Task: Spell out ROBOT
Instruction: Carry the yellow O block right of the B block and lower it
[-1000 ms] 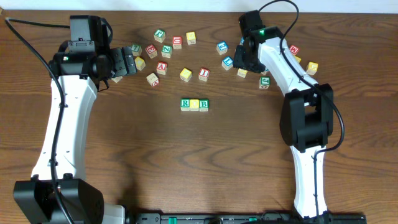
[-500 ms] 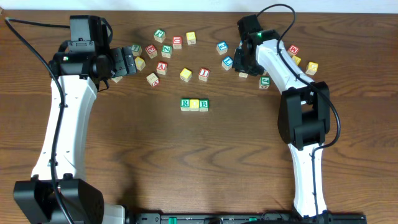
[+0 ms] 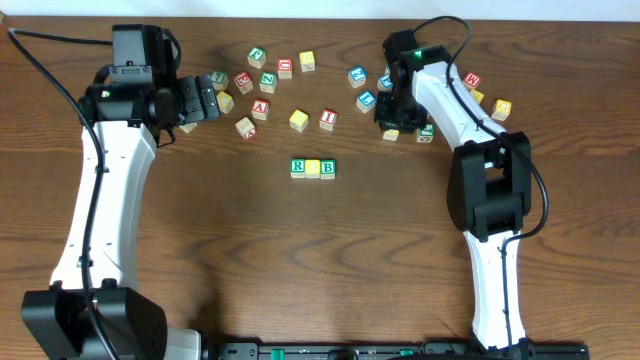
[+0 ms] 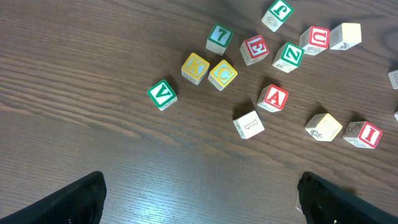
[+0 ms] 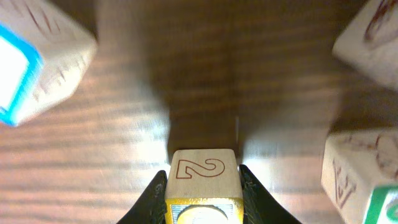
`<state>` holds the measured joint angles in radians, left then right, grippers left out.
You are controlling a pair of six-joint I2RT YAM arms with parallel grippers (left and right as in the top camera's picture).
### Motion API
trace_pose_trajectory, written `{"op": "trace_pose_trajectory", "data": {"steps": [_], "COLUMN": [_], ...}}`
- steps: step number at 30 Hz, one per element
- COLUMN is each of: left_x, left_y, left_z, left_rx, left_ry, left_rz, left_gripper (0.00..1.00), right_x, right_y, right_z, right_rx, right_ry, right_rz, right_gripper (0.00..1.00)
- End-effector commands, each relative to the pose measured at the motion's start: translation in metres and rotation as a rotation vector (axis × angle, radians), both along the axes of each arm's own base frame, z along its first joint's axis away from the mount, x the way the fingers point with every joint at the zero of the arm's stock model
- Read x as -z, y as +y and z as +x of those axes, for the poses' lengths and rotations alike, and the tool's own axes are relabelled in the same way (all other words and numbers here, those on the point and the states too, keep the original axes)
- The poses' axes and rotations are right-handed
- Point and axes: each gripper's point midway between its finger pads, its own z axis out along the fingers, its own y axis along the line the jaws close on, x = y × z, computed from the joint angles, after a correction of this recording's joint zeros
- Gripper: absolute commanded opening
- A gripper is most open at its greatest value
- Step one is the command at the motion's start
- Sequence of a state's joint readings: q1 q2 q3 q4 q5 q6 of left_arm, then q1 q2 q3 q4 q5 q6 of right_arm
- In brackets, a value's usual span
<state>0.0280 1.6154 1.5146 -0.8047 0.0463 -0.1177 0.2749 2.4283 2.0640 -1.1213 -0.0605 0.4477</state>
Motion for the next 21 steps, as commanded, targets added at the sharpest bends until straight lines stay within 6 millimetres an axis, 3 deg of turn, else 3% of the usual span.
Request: {"op": "trace_pose_trajectory", "data": {"steps": [1, 21], "left_x": [-0.011, -0.011], "left_y": [0.002, 0.002], "left_z": [0.002, 0.002], "left_rx": [0.0, -0.001], "left_ry": [-0.027, -0.027], "left_rz": [0.009, 0.009], "left_gripper": [0.97, 0.97], "right_x": [0.001, 0.0], "right_y": [0.016, 0.06], "right_z": [-0.021, -0.077], "right_rx": [-0.069, -0.216], "right_ry": [0.07, 0.201], "right_rz": [0.024, -0.022], "right_gripper": [0.2, 0.2]}}
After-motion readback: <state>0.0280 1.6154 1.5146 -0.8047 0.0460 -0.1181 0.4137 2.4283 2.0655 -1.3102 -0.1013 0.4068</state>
